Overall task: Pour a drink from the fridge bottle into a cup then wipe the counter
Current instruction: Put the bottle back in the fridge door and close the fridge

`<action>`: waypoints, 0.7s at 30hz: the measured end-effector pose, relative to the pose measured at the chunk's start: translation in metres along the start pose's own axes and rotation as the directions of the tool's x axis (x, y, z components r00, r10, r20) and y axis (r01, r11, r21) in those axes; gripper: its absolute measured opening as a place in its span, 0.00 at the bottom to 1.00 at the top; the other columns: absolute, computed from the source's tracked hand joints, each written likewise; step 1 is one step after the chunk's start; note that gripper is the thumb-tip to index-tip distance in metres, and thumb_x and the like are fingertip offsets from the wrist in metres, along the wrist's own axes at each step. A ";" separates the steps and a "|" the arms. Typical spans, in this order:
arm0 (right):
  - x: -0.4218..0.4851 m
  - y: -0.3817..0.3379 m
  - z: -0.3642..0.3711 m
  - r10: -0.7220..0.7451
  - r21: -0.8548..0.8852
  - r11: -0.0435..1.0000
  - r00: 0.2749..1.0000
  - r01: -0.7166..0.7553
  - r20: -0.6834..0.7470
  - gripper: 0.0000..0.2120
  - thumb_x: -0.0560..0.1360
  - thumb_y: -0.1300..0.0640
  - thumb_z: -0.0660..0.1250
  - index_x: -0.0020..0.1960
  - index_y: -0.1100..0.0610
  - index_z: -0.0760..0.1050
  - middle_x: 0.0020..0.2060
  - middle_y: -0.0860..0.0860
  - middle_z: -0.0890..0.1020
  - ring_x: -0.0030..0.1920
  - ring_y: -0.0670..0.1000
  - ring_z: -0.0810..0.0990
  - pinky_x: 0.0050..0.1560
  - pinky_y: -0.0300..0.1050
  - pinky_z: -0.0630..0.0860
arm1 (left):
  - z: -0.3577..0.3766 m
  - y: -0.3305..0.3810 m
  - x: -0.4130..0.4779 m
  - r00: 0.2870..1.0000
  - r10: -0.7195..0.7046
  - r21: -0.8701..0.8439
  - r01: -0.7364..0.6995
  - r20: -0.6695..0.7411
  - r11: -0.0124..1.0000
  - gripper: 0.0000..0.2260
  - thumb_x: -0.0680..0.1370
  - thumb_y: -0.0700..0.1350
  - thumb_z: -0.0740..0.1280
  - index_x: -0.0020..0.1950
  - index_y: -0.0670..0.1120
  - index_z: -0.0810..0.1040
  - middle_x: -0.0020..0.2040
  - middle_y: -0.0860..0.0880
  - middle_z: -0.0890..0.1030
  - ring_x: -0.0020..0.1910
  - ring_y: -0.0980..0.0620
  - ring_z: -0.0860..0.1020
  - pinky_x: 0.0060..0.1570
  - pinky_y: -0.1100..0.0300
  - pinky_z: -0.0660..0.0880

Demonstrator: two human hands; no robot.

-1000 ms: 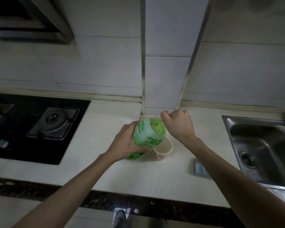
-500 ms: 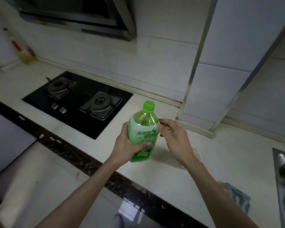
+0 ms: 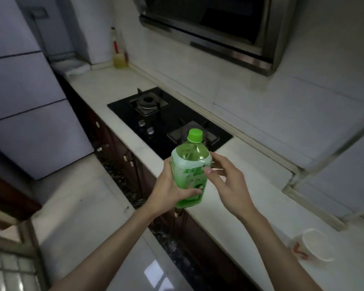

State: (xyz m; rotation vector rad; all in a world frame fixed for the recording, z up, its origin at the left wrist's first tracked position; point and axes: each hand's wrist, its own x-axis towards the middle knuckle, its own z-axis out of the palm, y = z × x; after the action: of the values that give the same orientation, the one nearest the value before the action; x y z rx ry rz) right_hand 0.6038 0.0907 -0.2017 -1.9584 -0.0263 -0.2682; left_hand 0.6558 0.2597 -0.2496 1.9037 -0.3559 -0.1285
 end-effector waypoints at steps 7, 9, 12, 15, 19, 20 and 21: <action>0.039 -0.040 0.110 -0.102 0.013 0.995 0.985 0.101 0.140 0.18 0.76 0.52 0.66 0.66 0.50 0.74 0.56 0.44 0.81 0.54 0.43 0.80 0.54 0.37 0.77 | -0.121 -0.040 -0.015 0.986 -0.011 0.010 0.013 -0.165 1.000 0.45 0.61 0.57 0.82 0.71 0.54 0.60 0.64 0.55 0.75 0.63 0.57 0.75 0.62 0.52 0.76; 0.053 -0.051 0.139 -0.126 0.039 0.992 0.978 0.121 0.167 0.18 0.75 0.52 0.65 0.64 0.53 0.75 0.55 0.46 0.81 0.54 0.44 0.81 0.54 0.39 0.77 | -0.153 -0.048 -0.020 0.976 -0.027 0.014 0.030 -0.218 0.999 0.45 0.61 0.57 0.82 0.71 0.54 0.61 0.63 0.57 0.76 0.62 0.58 0.76 0.61 0.53 0.77; 0.072 -0.067 0.180 -0.170 0.076 0.985 0.963 0.157 0.210 0.16 0.75 0.53 0.65 0.62 0.54 0.76 0.54 0.48 0.81 0.52 0.46 0.81 0.54 0.41 0.78 | -0.195 -0.055 -0.029 0.952 -0.055 0.012 0.062 -0.300 0.998 0.44 0.61 0.53 0.83 0.71 0.52 0.63 0.61 0.58 0.77 0.60 0.62 0.76 0.59 0.60 0.77; 0.090 -0.081 0.218 -0.222 0.114 0.973 0.942 0.199 0.250 0.13 0.76 0.56 0.66 0.60 0.54 0.77 0.52 0.49 0.81 0.49 0.44 0.81 0.50 0.35 0.76 | -0.233 -0.062 -0.035 0.924 -0.072 0.019 0.085 -0.376 0.996 0.44 0.61 0.51 0.84 0.71 0.52 0.64 0.60 0.61 0.76 0.59 0.66 0.76 0.55 0.70 0.75; 0.113 -0.093 0.261 -0.273 0.162 0.959 0.911 0.232 0.308 0.12 0.76 0.57 0.68 0.59 0.51 0.77 0.47 0.47 0.82 0.47 0.46 0.81 0.46 0.35 0.76 | -0.272 -0.073 -0.040 0.881 -0.098 0.024 0.123 -0.463 0.992 0.43 0.60 0.52 0.84 0.69 0.55 0.65 0.61 0.59 0.76 0.60 0.61 0.76 0.57 0.62 0.76; 0.119 -0.095 0.271 -0.279 0.174 0.957 0.903 0.232 0.328 0.11 0.76 0.57 0.68 0.58 0.50 0.77 0.47 0.47 0.82 0.46 0.46 0.81 0.45 0.35 0.76 | -0.280 -0.076 -0.041 0.866 -0.112 0.021 0.141 -0.488 0.990 0.41 0.60 0.52 0.84 0.67 0.55 0.66 0.60 0.60 0.77 0.60 0.61 0.77 0.57 0.62 0.77; 0.126 -0.096 0.281 -0.287 0.186 0.954 0.893 0.234 0.347 0.11 0.76 0.58 0.69 0.58 0.51 0.77 0.47 0.47 0.83 0.46 0.46 0.81 0.45 0.35 0.76 | -0.287 -0.080 -0.041 0.850 -0.126 0.021 0.159 -0.511 0.987 0.40 0.60 0.51 0.84 0.66 0.55 0.66 0.59 0.60 0.77 0.59 0.62 0.77 0.56 0.64 0.77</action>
State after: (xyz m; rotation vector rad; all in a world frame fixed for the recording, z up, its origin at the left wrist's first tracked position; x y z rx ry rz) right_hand 0.7618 0.3714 -0.1934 -1.8376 -0.5467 -0.0640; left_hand 0.7063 0.5553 -0.2254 1.9413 0.1457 0.2922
